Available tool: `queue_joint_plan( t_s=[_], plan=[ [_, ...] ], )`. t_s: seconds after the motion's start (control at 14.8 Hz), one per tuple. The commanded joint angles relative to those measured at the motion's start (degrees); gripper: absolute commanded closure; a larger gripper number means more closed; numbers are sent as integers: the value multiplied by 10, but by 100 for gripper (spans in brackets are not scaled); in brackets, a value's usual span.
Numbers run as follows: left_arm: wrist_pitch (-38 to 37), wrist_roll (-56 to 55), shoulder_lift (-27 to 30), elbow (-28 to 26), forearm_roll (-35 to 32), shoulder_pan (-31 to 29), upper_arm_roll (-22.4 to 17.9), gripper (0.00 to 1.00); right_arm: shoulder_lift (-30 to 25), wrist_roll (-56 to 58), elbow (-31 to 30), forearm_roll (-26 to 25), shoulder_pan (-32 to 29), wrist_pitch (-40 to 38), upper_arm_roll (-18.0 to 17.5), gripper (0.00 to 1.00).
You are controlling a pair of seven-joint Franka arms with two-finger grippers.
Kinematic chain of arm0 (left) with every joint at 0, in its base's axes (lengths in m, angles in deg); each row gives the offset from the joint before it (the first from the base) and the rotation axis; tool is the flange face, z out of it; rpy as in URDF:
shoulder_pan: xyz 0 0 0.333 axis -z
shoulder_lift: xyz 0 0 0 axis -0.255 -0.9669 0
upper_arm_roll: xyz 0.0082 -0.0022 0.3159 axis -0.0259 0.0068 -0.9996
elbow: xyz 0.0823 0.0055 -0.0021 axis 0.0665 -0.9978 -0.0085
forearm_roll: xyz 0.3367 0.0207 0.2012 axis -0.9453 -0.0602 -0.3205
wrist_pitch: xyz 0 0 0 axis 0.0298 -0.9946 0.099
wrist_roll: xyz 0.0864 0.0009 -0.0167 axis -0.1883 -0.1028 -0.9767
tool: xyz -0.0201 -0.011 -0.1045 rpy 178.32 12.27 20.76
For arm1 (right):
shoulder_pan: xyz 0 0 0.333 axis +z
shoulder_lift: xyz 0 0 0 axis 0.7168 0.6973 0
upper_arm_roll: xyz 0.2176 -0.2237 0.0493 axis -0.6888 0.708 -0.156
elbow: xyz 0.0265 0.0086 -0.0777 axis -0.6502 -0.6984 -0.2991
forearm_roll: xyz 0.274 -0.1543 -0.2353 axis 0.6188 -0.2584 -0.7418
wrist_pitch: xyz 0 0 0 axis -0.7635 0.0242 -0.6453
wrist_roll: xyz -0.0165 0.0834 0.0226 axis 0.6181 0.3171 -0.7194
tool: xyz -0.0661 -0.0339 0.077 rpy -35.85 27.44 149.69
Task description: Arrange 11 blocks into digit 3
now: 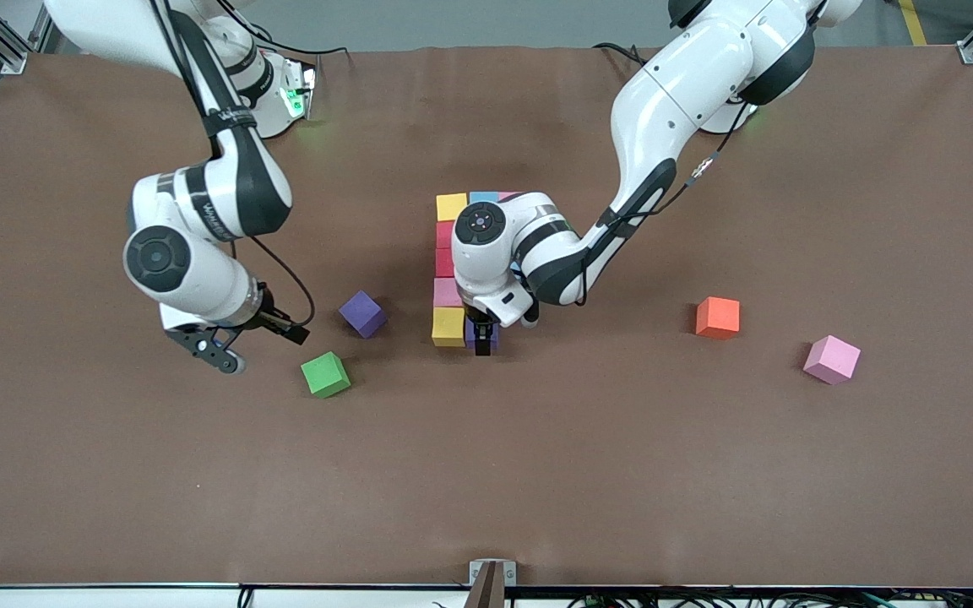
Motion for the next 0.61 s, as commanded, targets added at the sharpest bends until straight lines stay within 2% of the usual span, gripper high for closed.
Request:
queue_joint_plan(
  t_s=[0.0,0.27,0.54],
  plan=[
    [-31,-1,21,0,5,-1,-1,0,-29,-64,-86,-12,32,72,-3,0],
    [-56,1,56,-24,6,-25,15,0,-23,-87,-97,-12,42,85,-3,0],
    [-75,54,110,-84,5,-99,61,0,-22,-95,-96,-11,47,96,-3,0]
  ],
)
